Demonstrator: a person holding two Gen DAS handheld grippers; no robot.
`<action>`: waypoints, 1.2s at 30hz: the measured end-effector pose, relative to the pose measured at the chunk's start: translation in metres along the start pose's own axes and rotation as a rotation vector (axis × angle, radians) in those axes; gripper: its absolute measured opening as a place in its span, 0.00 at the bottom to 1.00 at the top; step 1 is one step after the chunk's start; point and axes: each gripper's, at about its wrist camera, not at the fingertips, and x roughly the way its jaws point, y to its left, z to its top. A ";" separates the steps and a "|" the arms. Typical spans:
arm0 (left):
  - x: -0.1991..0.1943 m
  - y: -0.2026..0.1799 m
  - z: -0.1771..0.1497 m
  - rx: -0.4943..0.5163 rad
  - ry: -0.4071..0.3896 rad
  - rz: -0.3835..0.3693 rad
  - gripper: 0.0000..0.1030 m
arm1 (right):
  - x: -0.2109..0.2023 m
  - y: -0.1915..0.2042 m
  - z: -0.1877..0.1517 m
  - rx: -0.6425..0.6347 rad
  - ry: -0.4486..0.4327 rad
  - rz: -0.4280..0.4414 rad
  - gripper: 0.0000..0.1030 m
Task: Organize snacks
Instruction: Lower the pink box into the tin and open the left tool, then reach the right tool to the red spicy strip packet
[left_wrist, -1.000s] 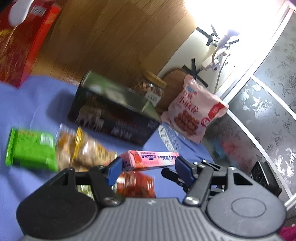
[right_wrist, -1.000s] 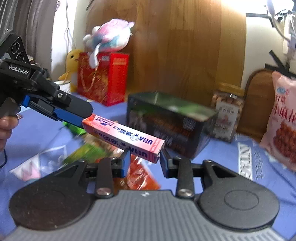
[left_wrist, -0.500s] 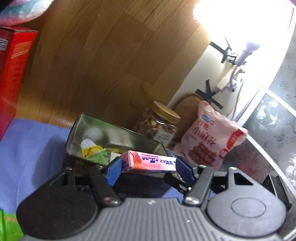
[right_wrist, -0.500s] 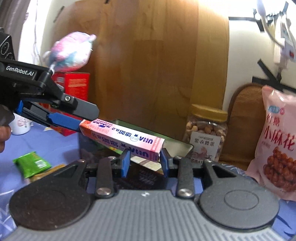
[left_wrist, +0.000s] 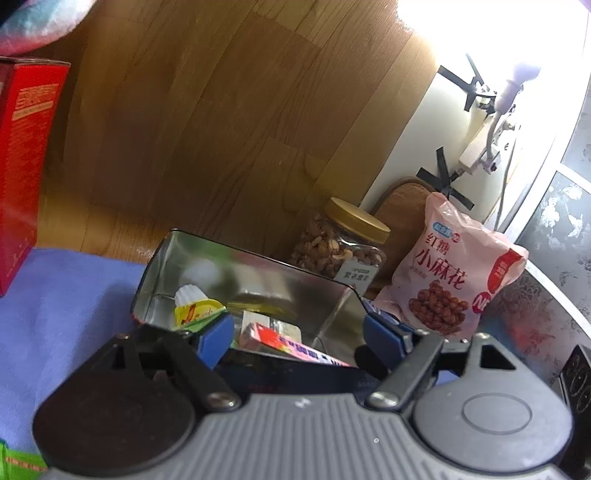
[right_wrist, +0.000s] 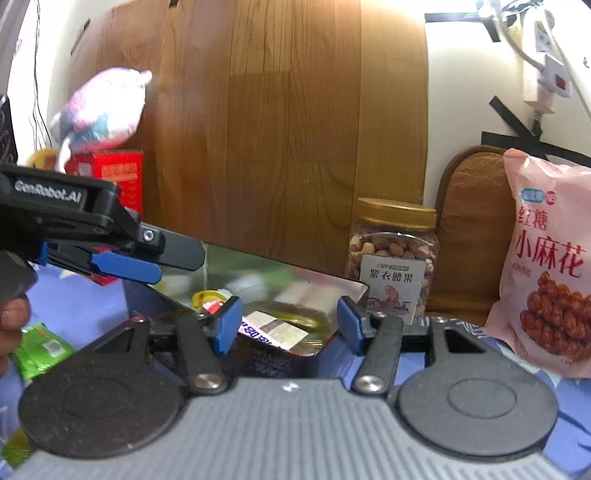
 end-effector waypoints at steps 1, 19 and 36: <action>-0.004 0.000 -0.001 -0.003 -0.001 -0.004 0.79 | -0.005 0.000 -0.001 0.010 -0.008 0.007 0.58; -0.118 0.033 -0.118 -0.103 0.073 0.040 0.80 | -0.041 0.057 -0.054 0.023 0.342 0.315 0.79; -0.139 0.055 -0.139 -0.151 0.037 0.063 0.80 | -0.077 0.119 -0.057 -0.186 0.319 0.377 0.79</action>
